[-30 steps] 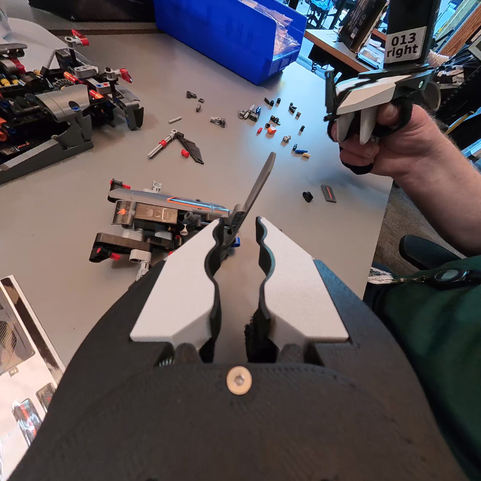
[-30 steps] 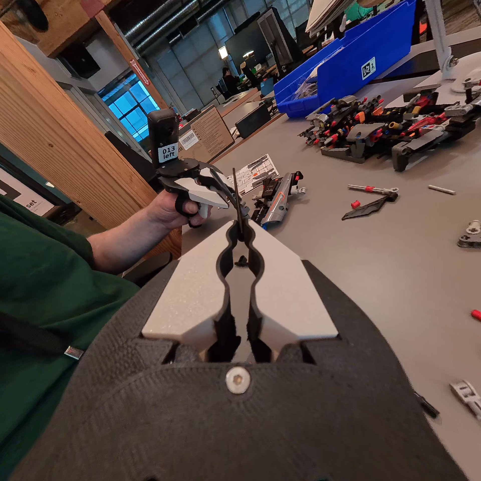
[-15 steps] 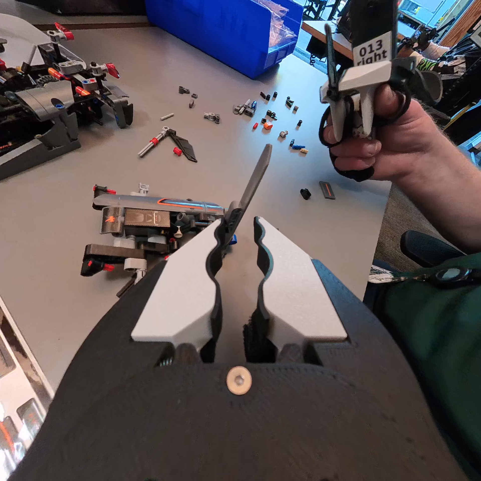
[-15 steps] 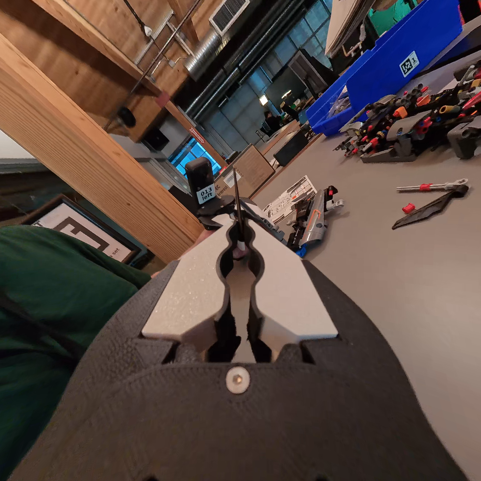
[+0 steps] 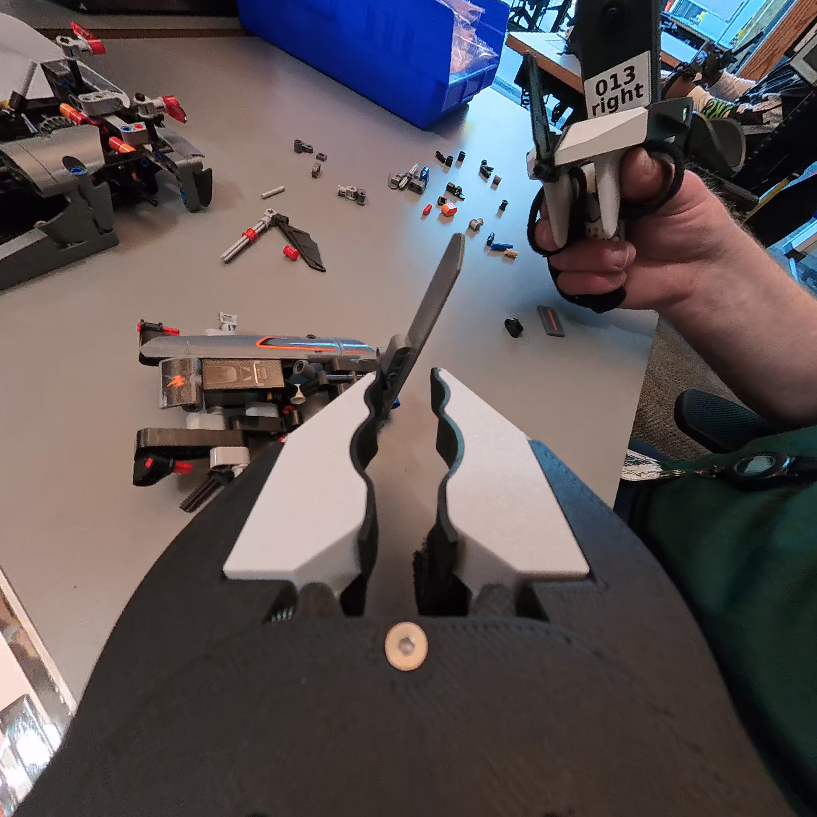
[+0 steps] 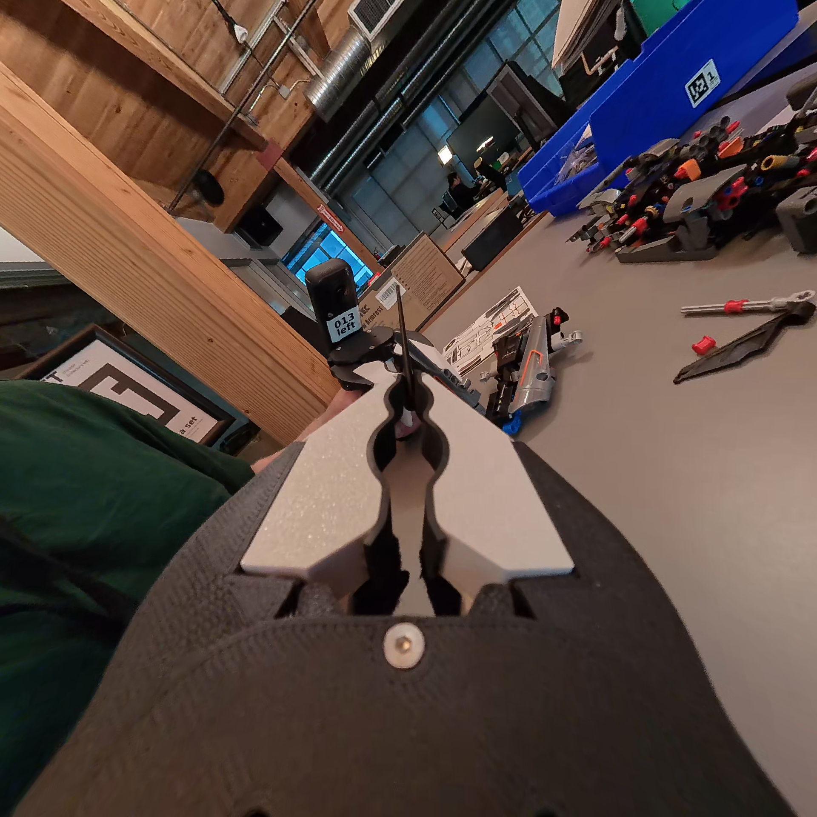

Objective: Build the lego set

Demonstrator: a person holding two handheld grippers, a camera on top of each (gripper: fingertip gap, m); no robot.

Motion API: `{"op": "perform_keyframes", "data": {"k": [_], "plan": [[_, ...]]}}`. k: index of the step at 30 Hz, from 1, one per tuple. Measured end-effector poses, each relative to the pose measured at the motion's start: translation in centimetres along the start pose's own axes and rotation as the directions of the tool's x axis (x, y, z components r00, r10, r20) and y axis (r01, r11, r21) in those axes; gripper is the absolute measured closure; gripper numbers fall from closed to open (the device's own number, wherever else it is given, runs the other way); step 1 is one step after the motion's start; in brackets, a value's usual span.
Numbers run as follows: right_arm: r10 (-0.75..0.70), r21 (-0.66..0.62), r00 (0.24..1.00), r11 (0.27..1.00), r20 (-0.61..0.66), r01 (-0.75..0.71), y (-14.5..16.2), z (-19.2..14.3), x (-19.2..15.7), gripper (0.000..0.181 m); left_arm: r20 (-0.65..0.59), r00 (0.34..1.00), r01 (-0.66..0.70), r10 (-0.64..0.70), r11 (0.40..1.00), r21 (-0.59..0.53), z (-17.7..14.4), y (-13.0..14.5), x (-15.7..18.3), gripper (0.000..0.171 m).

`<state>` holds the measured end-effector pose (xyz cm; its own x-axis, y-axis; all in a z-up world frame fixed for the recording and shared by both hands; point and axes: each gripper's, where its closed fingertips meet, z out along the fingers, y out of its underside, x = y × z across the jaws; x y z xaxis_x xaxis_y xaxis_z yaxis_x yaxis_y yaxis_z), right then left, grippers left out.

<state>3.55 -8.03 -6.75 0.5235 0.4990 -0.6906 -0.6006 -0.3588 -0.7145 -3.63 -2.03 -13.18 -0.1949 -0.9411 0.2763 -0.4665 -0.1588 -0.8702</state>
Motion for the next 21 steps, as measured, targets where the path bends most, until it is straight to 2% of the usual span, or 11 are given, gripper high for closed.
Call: {"op": "perform_keyframes", "data": {"k": [17, 21], "plan": [[-0.003, -0.023, 1.000, 1.000, -0.006, 0.003, 0.76, 0.91, 0.15, 0.181, 0.008, 1.000, -0.008, 0.008, 1.000, 0.001, 0.15, 0.07, 0.00, 0.153], [-0.007, -0.018, 1.000, 1.000, -0.012, 0.007, 0.71, 0.67, 0.25, 0.180, 0.047, 0.997, -0.059, 0.059, 0.998, -0.009, 0.18, 0.10, -0.12, 0.155]]}}
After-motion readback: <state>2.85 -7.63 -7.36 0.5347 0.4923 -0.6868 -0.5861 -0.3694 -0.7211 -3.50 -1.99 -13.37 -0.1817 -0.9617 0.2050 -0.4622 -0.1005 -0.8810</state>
